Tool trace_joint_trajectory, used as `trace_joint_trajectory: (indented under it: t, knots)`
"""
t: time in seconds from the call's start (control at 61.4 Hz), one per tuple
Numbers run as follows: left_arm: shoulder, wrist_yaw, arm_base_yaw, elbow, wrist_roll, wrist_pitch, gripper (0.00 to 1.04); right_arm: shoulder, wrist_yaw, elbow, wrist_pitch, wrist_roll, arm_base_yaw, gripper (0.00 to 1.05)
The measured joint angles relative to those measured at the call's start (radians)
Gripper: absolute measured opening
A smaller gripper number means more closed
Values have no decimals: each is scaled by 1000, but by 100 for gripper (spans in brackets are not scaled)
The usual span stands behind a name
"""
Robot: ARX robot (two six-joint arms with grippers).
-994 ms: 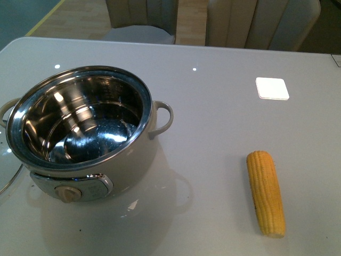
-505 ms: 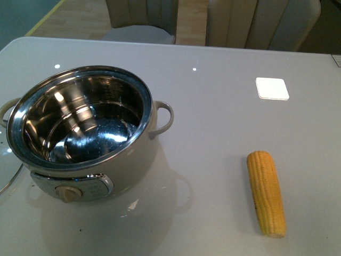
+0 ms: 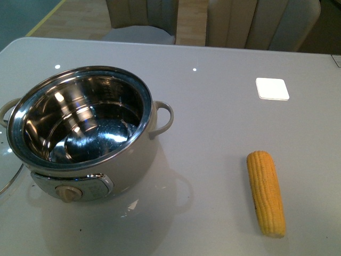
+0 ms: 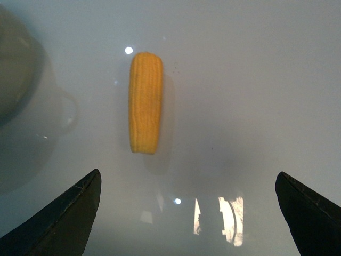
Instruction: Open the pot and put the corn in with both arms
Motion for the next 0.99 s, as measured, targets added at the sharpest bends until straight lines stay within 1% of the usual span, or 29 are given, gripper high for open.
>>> trace_joint_trajectory:
  t: [0.049,0.098,0.147,0.196,0.31,0.359,0.407,0.489,0.668,0.864,0.994]
  knots:
    - [0,0,0,0,0,0,97,73,11,-1,55,8,13,96]
    - [0,0,0,0,0,0,98,140,34,-3,116,10,38,96]
    - [0,0,0,0,0,0,98,230,57,-6,201,9,84,96]
    - [0,0,0,0,0,0,98,364,70,-5,309,9,147,96]
    - [0,0,0,0,0,0,98,593,106,3,500,2,227,96]
    - [0,0,0,0,0,0,98,764,165,28,640,-12,276,96]
    - [0,0,0,0,0,0,98,865,187,55,708,-17,301,96]
    - [0,0,0,0,0,0,98,1080,193,117,819,-34,334,96]
    - [0,0,0,0,0,0,98,1331,187,183,860,-82,320,96]
    - [0,0,0,0,0,0,98,1438,176,269,880,-116,256,96]
    - [0,0,0,0,0,0,98,1490,153,314,884,-117,244,96]
